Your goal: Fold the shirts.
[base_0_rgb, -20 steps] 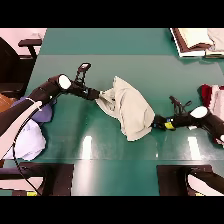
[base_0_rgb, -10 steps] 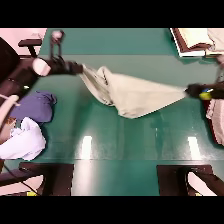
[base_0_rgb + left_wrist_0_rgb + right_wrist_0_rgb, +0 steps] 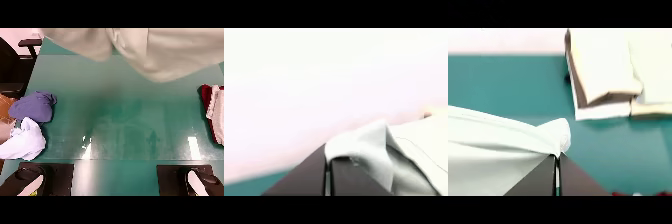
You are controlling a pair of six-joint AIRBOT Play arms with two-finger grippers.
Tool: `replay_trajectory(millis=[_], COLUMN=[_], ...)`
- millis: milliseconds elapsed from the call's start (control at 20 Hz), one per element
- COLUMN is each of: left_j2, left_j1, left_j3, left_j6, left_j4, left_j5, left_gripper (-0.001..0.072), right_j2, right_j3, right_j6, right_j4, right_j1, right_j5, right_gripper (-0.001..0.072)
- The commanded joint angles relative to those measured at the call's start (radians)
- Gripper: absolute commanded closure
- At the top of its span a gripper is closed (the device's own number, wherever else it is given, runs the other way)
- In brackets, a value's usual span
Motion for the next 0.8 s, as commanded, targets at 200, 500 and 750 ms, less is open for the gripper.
replay_trajectory(millis=[200, 500, 750], left_j2=[0.226, 0.222, -0.067], left_j1=[0.001, 0.001, 0.001], left_j3=[0.092, 0.128, 0.124], left_j6=[0.031, 0.028, -0.099], left_j4=[-0.007, -0.027, 0.109], left_j5=[-0.01, -0.119, -0.501], left_gripper=[0.0686, 0.0686, 0.0685], right_j2=[-0.043, -0.248, -0.393], right_j3=[0.329, 0.616, 0.401], right_j6=[-0.032, -0.026, 0.009], right_j4=[-0.009, -0.005, -0.002], right_j1=[-0.004, -0.004, 0.032], right_j5=[0.126, 0.32, 0.353], right_gripper=[0.0692, 0.0693, 0.0693])
